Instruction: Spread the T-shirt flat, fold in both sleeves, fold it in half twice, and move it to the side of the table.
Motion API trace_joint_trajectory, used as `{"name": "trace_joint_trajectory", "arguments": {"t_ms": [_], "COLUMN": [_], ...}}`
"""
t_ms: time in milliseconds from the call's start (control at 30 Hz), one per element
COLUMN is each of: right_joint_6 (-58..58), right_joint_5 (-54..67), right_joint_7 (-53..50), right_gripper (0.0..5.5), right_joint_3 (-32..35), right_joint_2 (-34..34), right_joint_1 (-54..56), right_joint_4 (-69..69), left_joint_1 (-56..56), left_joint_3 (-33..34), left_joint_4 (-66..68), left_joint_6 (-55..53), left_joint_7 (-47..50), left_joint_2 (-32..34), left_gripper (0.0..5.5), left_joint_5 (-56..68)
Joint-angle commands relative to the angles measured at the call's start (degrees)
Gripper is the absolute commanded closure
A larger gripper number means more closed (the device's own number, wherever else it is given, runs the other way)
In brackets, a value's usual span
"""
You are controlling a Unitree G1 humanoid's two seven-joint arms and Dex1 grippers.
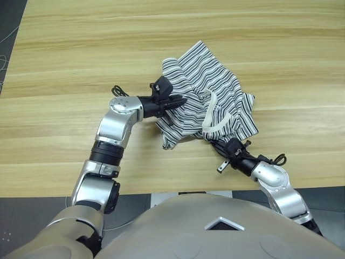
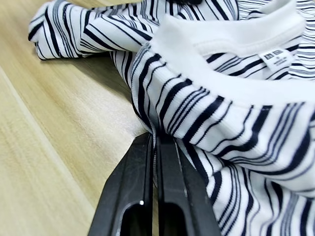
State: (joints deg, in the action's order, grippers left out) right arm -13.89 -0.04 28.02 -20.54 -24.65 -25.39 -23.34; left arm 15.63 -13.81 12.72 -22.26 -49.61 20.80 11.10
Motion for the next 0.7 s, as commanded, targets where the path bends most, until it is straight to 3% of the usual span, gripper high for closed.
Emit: {"name": "trace_joint_trajectory", "arguments": {"t_ms": [33,100,367,533,700], "right_joint_6": [-1.69,-1.87,-1.9,-1.95,-2.18], "right_joint_5": [0.26,0.33,-0.03,0.05,0.73], "right_joint_7": [-0.28,-0.33,-0.89,-1.11,-0.81], "right_gripper": [5.4,5.4,5.4,5.4,5.4], "right_joint_3": [0.64,0.6,-0.03,0.49,2.17], "right_joint_2": [-0.06,-0.03,0.62,0.72,0.05], "right_joint_1": [-0.17,-0.14,-0.15,0.0,0.38], "right_joint_4": [-0.1,-0.18,0.22,0.34,-0.27], "left_joint_1": [0.45,0.28,0.28,-0.1,0.2], "left_joint_3": [0.52,0.5,0.19,0.15,0.36], "left_joint_4": [-1.65,-1.81,-1.91,-2.2,-1.89], "left_joint_6": [-0.67,-0.75,-0.82,-0.59,-0.61], "left_joint_7": [-0.31,-0.16,-0.73,-1.42,-1.24], "left_joint_2": [0.4,0.46,0.55,0.52,0.27], "left_gripper": [4.77,4.51,4.51,5.33,5.38], "left_joint_5": [0.22,0.07,0.08,0.25,0.1]}}
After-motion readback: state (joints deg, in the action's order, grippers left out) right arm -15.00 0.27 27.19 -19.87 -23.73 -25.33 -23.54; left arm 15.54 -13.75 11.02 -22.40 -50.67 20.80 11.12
